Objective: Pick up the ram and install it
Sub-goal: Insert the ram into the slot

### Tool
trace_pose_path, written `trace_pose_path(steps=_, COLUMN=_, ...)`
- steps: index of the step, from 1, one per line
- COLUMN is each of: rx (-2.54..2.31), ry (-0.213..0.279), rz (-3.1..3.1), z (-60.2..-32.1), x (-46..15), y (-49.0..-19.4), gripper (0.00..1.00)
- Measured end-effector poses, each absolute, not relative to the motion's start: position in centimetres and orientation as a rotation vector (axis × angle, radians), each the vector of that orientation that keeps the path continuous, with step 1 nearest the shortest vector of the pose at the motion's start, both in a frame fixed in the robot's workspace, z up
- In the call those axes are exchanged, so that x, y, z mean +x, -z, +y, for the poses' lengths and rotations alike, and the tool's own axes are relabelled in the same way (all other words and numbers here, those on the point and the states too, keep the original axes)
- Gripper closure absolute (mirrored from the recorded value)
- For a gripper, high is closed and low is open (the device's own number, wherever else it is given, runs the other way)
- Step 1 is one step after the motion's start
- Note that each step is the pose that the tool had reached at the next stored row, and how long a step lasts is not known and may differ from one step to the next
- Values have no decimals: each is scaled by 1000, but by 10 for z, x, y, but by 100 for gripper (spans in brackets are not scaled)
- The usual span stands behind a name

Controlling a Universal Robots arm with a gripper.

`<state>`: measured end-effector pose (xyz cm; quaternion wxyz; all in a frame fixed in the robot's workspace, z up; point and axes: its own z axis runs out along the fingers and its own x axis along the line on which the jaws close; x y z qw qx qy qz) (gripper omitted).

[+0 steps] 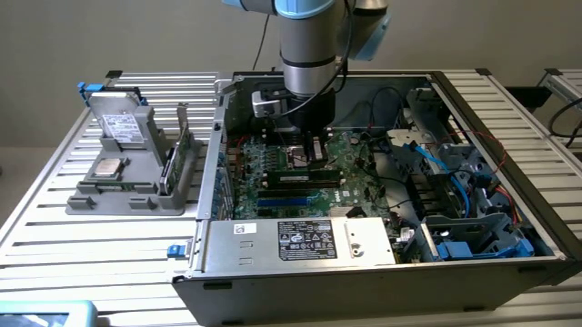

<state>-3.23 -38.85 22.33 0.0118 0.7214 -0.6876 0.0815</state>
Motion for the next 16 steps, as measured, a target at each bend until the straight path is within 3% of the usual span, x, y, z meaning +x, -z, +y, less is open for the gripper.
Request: trace_pose_path(steps=16, rx=2251, ry=-259, rz=-2146, z=-389, x=-33, y=-221, gripper=86)
